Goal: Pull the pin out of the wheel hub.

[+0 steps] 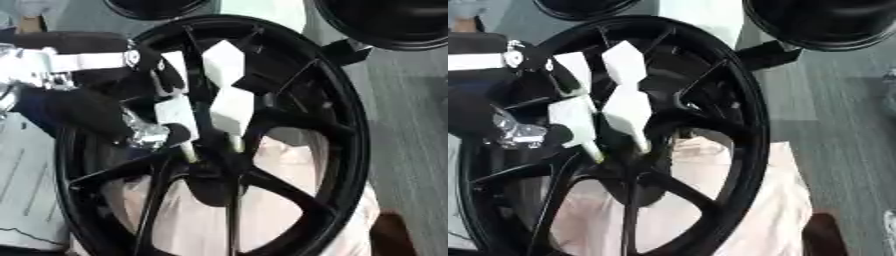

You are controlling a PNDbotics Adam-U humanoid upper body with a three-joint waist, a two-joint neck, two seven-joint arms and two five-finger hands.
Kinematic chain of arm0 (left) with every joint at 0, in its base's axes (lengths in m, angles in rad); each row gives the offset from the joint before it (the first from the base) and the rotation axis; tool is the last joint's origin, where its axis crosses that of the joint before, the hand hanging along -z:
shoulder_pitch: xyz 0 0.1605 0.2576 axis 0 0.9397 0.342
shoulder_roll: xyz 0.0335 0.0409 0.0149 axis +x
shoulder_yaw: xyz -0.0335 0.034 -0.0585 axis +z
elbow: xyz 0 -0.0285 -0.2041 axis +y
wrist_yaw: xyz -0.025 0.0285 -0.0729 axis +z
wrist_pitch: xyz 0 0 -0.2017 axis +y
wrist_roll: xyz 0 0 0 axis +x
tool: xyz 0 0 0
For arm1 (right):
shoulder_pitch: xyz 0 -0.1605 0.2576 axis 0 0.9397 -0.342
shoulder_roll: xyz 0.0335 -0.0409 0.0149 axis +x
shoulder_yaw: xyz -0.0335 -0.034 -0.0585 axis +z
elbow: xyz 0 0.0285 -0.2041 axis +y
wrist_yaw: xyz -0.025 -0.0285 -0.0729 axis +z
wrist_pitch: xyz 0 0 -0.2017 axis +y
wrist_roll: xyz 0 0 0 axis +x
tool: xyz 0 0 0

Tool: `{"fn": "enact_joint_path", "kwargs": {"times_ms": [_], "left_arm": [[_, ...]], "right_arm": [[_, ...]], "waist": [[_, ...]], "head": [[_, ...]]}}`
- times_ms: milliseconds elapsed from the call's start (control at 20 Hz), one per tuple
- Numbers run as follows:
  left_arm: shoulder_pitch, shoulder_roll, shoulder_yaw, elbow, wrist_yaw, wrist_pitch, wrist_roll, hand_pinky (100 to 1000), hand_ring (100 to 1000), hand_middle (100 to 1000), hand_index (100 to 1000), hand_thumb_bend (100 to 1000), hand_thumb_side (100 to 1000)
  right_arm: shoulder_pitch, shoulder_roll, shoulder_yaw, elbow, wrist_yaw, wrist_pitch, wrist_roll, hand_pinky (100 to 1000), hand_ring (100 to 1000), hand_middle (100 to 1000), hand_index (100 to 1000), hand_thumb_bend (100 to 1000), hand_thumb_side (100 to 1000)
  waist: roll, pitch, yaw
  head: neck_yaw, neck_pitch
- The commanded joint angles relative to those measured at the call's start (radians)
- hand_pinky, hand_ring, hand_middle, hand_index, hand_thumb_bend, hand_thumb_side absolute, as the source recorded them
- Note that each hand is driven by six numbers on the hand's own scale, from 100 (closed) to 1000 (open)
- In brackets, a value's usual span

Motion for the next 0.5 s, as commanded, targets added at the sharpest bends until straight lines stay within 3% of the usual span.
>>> {"fn": "enact_joint_path", "kwargs": {"times_ms": [50,350,500], "left_arm": [[-0.013,0.012,0.006,-0.008,-0.010,0.058,-0.047,744,752,751,860,434,634],[-0.016,0.005,-0.005,-0.008,-0.030,0.076,-0.063,705,706,718,833,448,625],[-0.017,0.004,-0.009,-0.008,-0.045,0.081,-0.069,700,703,714,829,443,570]], "right_arm": [[-0.005,-0.015,-0.001,-0.018,0.002,0.000,-0.003,695,768,557,633,100,775],[-0.005,-0.014,-0.002,-0.017,0.001,-0.001,-0.005,695,768,557,633,100,774],[-0.004,-0.013,-0.002,-0.017,0.000,-0.002,-0.006,695,768,558,633,100,776]], "waist": [[-0.002,-0.016,0.000],[-0.001,-0.014,0.000],[0.000,-0.014,0.000]], "head": [[0.003,-0.009],[0.006,-0.001],[0.006,0.002]]}}
